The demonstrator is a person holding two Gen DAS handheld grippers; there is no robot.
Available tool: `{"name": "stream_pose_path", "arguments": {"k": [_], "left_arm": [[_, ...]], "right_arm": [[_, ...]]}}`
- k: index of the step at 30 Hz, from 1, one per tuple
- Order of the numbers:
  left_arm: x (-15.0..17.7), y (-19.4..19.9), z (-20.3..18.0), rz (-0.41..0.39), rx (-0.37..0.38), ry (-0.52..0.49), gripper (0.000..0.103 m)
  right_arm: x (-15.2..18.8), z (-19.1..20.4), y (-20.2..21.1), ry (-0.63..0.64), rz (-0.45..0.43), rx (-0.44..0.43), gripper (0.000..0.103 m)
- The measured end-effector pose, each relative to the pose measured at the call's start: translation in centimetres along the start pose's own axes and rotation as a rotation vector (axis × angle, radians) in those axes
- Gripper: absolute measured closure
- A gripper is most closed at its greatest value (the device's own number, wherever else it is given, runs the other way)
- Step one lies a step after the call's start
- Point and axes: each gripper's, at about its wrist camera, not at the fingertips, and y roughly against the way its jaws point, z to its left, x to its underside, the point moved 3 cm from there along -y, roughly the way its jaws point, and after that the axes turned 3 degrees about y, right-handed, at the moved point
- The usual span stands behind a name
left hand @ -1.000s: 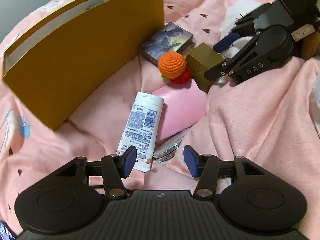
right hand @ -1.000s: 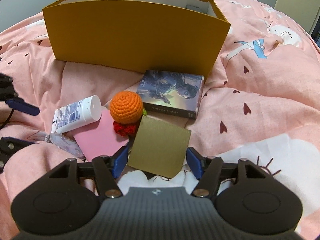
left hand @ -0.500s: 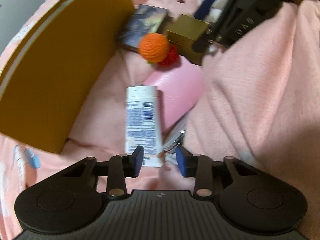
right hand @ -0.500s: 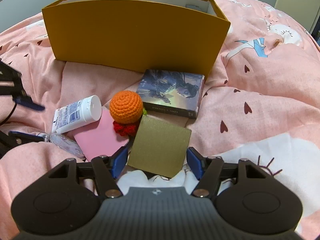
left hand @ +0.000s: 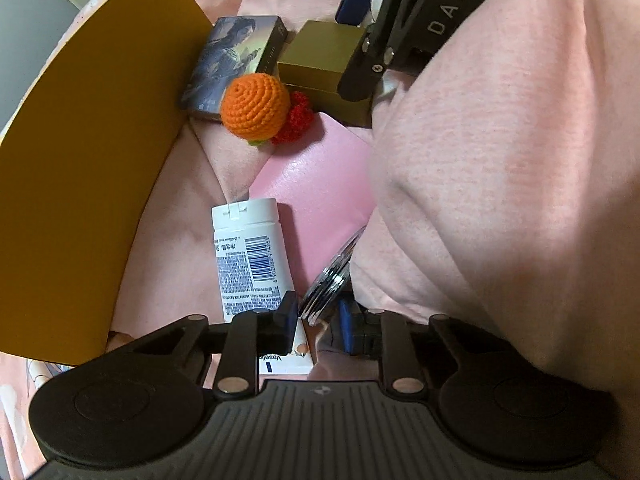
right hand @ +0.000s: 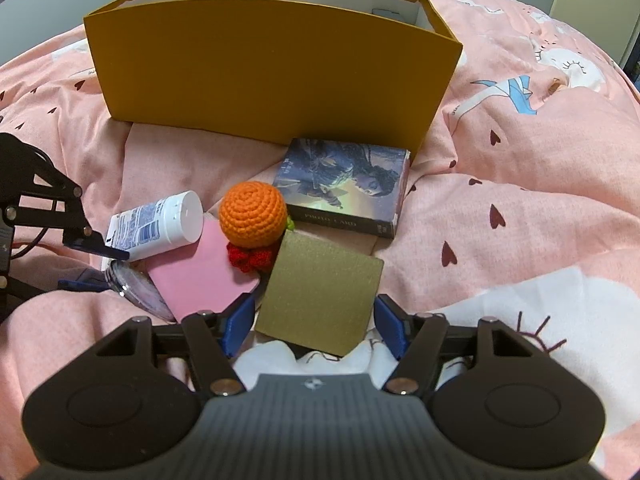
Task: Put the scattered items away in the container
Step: 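Grasp the gold square box with right tool while left tool grasps the round metal tin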
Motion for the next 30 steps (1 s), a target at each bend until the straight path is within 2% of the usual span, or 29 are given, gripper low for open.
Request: {"name": "stream_pose_path", "arguments": {"k": [2,14,18,23,30], "left_arm": [[0.2,0.2,0.3,-0.013,0.001,0.022,0.078],[1.8,2.1,4.2,-0.06,0.112,0.321,0.082],[1.6,2.8,4.7,-0.07,0.122,0.374,0.083],[1.3,3.2,4.1,-0.08,0.137,0.322,0.084],[-0.3,2.2,3.0,-0.066,0.13,0.134,0.084]], "right_arm": [[0.1,0.0,0.0,0.001,0.0,0.0,0.034],[0.1,-0.7,0.0,-0.042,-0.006,-0.023,0.036],[-0.1,-1.1,0.0,-0.056,-0.003,-0.036,0.037],[-0.3,-1.2,-0.2,-0.056,0.006,-0.046,0.036],[-0.4,-1.2,-0.6,-0.047,0.017,-0.053,0.035]]}}
